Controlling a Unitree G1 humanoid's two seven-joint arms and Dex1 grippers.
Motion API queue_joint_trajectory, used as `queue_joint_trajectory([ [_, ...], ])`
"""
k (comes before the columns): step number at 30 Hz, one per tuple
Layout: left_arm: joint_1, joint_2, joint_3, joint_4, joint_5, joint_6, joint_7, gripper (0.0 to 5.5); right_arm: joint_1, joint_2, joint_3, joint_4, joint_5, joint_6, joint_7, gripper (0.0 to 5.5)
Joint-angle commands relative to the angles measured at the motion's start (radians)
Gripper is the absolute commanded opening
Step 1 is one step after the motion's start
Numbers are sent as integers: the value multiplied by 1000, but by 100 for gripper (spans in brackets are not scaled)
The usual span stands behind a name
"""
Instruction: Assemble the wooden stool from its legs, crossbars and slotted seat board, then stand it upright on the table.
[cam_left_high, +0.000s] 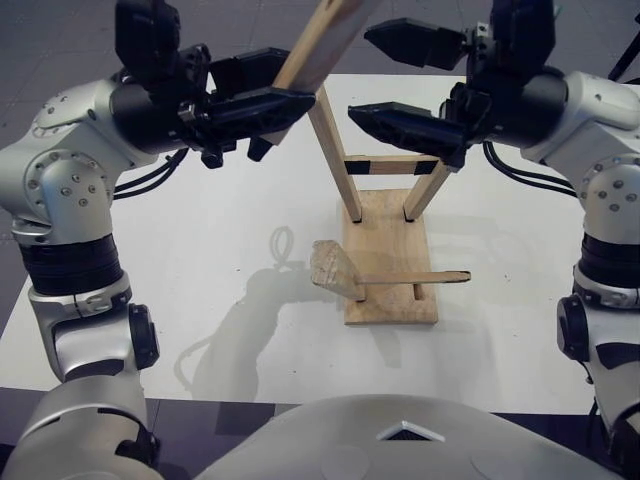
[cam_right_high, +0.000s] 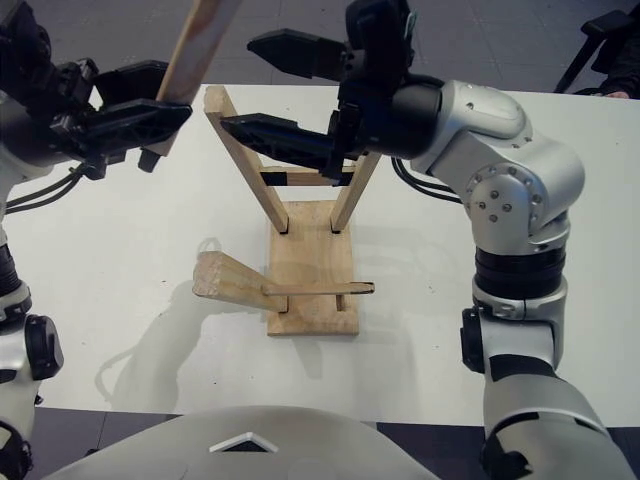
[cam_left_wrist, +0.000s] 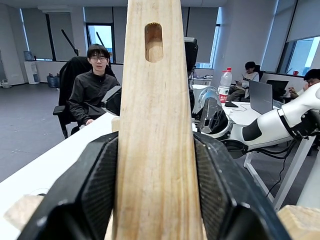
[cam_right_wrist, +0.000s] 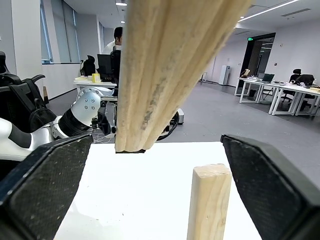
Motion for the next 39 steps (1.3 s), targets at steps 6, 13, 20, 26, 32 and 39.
queue_joint_trajectory([
  [6, 25, -24, -69, -24, 40, -44, -25, 206, -73, 78, 23, 9, -7, 22, 0, 473],
  [13, 43, -24, -82, -18, 45, -65, -32, 206, -95, 111, 33, 25, -3, 40, 1, 473],
  [20, 57, -29, -83, -22, 45, -73, -31, 206, -96, 148, 29, 59, 9, 57, -3, 362],
  [26, 70, -32, -84, -29, 50, -72, -26, 206, -87, 161, 25, 57, 7, 72, -8, 251],
  [32, 81, -36, -97, -33, 59, -72, -18, 206, -85, 168, 9, 52, 40, 94, -10, 212],
  [39, 77, -35, -85, -24, 35, -66, -32, 256, -80, 168, -3, 43, 52, 107, -4, 205],
])
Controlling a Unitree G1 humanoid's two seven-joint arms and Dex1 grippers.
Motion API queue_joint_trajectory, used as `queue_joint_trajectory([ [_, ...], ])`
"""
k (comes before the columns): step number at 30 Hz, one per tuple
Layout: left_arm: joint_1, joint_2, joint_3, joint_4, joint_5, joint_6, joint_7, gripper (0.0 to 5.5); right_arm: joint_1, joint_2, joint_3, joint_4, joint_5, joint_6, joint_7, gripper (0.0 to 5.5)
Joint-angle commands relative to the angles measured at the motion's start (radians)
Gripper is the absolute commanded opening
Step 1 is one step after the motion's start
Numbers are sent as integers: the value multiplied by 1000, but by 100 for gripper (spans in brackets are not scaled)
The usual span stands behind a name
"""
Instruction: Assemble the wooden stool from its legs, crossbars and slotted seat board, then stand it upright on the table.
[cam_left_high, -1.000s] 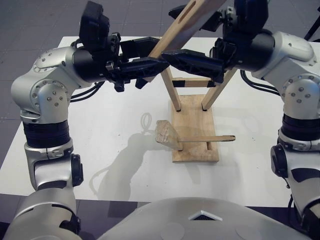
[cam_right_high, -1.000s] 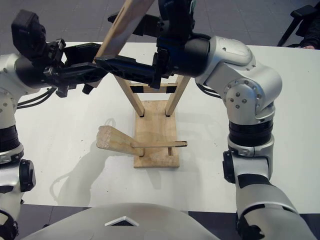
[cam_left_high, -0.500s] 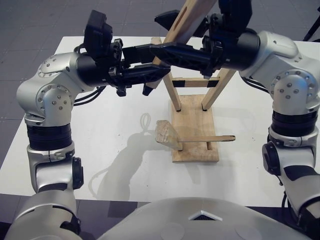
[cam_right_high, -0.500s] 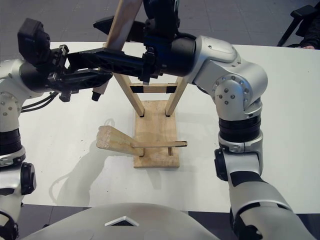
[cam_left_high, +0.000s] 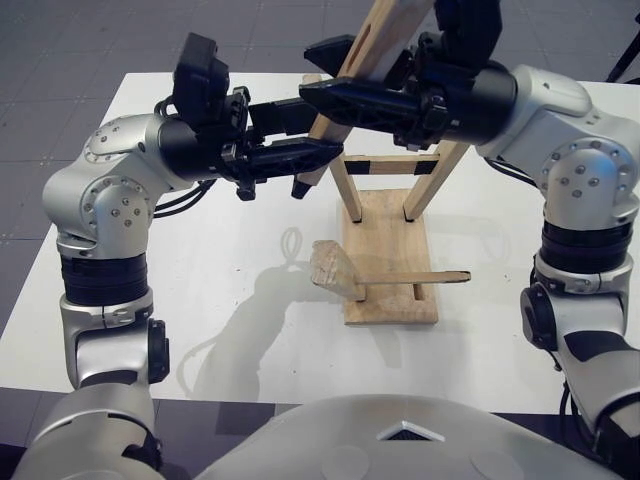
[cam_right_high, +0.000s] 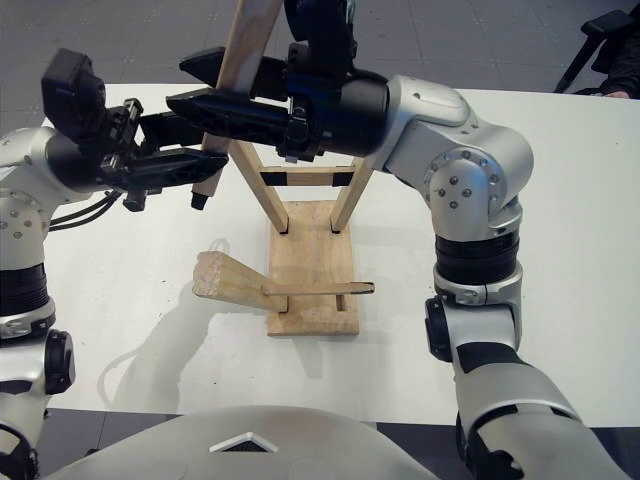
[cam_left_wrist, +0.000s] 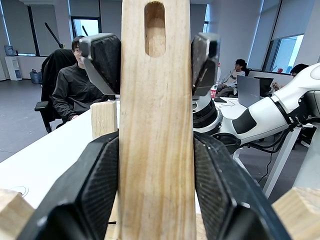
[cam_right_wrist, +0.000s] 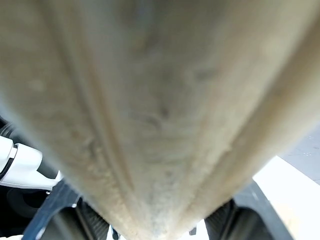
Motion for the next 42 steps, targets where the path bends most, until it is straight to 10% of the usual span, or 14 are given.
queue_joint_trajectory([
  [1, 5, 5, -2, -7, -12, 20, -13, 276, -12, 8, -12, -17, 13, 8, 1, 202],
  [14, 89, 66, 157, -19, -50, 6, -7, 473, 93, -185, -184, -93, 42, 28, 17, 202],
  [29, 495, 173, 125, -95, 245, -253, -52, 476, 630, -520, -532, -242, 61, -32, 197, 202],
  [42, 615, 128, -84, -138, 434, -340, 30, 476, 892, -565, -454, -68, -232, -455, 545, 202],
])
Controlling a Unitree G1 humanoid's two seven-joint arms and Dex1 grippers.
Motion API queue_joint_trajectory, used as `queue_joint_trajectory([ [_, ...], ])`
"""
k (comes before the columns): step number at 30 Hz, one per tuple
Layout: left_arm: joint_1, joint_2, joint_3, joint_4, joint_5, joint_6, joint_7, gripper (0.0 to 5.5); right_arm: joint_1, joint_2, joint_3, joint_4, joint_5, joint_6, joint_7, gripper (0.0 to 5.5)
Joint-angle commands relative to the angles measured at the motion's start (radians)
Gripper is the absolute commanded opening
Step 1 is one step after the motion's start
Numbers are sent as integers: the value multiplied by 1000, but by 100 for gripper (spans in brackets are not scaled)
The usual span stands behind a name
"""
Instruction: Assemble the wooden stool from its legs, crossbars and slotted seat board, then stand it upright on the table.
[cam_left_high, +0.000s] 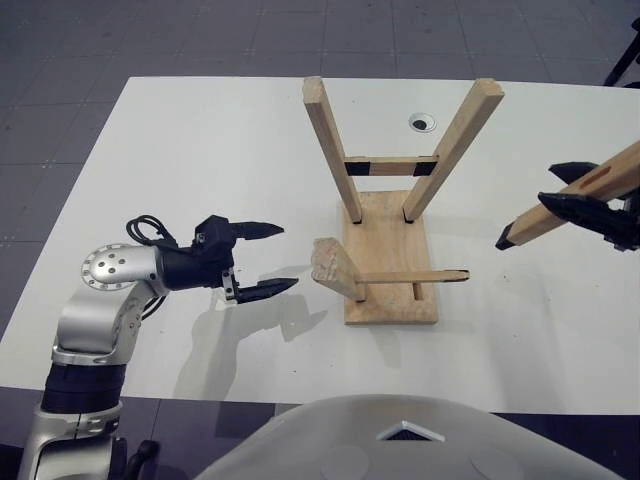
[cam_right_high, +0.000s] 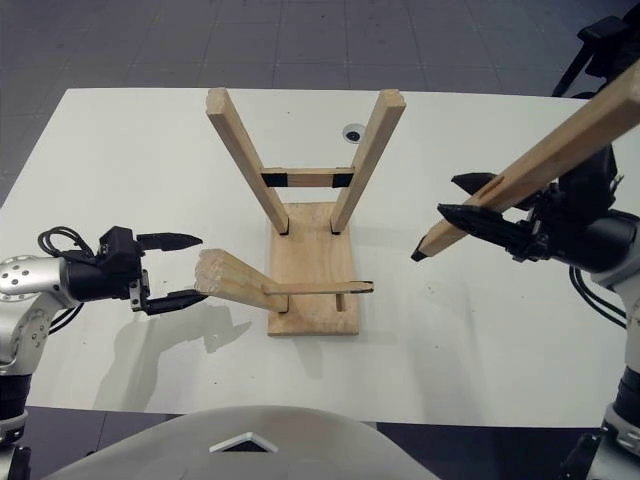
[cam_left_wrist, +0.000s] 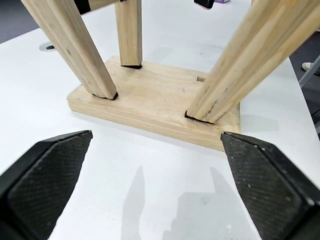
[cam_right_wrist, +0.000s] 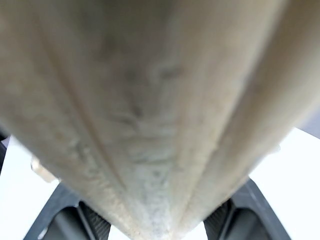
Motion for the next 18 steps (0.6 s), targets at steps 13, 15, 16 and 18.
queue_joint_trajectory([
  [13, -34, -57, -117, 52, 17, 57, 50, 476, -14, 81, 400, 96, -260, -435, 230, 202],
  [15, -35, -61, -126, 54, 19, 61, 54, 476, -36, 96, 427, 104, -269, -450, 225, 202],
  [16, -35, -63, -129, 53, 20, 61, 55, 476, -45, 102, 438, 105, -273, -458, 223, 202],
  [18, -30, -62, -131, 48, 20, 64, 55, 476, -57, 112, 454, 95, -274, -470, 214, 202],
])
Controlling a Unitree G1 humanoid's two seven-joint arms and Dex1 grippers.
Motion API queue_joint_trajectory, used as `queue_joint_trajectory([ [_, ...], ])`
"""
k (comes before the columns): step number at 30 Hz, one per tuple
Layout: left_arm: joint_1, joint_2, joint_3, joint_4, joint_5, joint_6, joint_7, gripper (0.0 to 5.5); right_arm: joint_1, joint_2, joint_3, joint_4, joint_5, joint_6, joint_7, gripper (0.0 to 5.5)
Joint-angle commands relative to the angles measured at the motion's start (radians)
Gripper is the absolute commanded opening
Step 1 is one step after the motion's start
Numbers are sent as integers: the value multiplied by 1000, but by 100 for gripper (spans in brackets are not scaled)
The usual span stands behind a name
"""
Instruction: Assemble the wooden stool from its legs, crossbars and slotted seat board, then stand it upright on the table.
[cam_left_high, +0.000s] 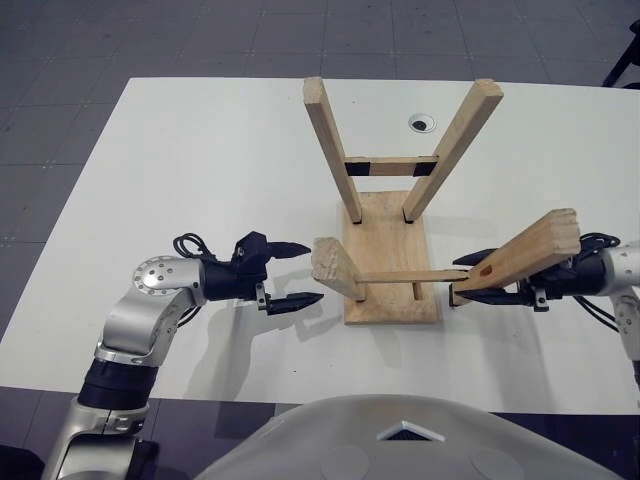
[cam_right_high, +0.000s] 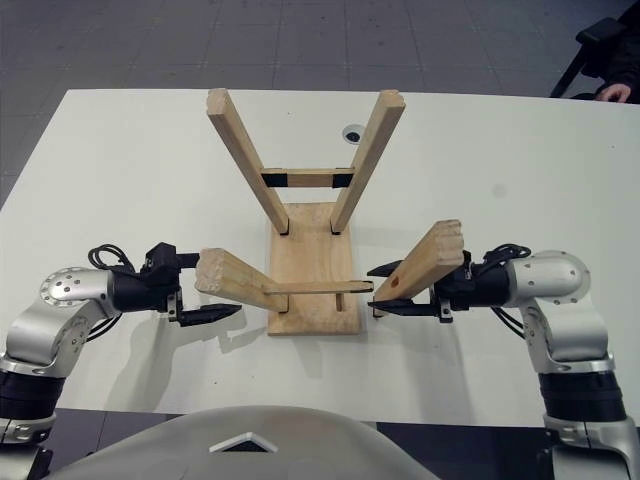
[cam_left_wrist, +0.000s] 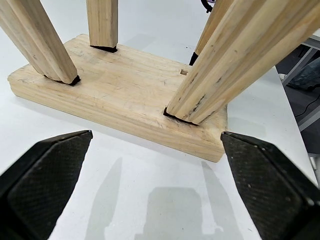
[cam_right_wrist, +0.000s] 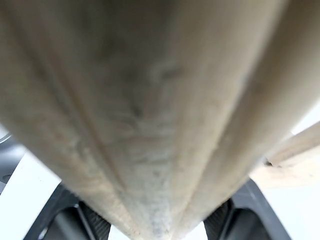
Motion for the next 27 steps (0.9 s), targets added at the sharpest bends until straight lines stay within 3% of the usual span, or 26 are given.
queue_joint_trajectory([
  [1, 0, 5, -9, -4, 6, 11, 15, 476, -34, 20, 25, -21, -13, -32, -19, 202],
  [16, -3, 3, -4, -5, 2, 23, 24, 476, 9, 62, 48, -157, 7, -49, -125, 202],
  [27, 4, -2, -4, -10, -4, 22, 37, 476, 72, 66, -28, -131, 42, -90, -157, 202],
])
